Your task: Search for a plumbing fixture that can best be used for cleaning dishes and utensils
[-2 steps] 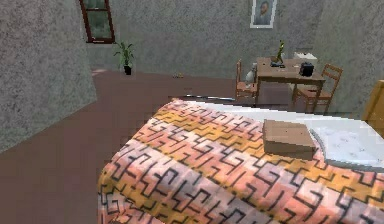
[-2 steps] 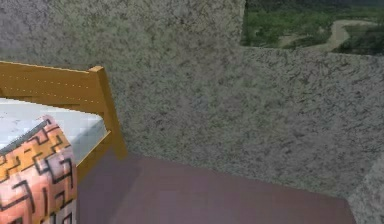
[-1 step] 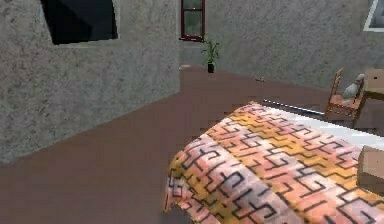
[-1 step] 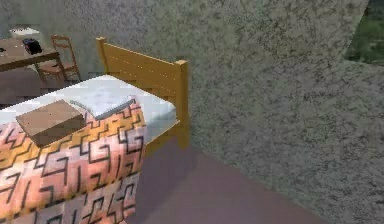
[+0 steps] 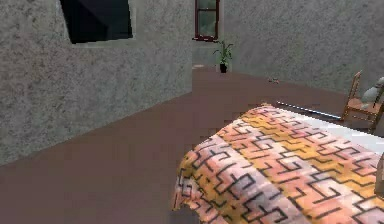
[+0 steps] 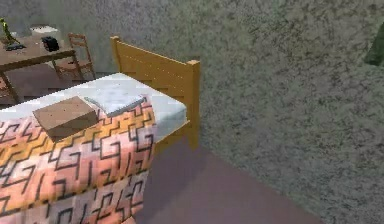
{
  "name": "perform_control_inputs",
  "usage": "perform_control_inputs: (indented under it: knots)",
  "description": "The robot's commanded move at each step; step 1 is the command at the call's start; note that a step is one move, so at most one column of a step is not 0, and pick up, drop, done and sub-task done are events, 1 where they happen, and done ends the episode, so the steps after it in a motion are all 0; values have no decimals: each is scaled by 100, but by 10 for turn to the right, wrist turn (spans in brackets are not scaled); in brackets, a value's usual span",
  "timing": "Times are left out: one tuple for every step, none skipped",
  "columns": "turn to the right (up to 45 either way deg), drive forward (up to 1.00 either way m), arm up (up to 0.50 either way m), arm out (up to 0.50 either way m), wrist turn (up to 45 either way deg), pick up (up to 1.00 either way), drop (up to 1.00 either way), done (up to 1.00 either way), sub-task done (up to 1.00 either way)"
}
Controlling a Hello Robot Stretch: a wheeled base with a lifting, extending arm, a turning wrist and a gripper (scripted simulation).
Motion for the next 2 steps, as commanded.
perform_control_inputs:
  knots:
    - [0, 30, 0, 0, 0, 0, 0, 0, 0]
    - [-330, 0, 0, 0, 0, 0, 0, 0, 0]
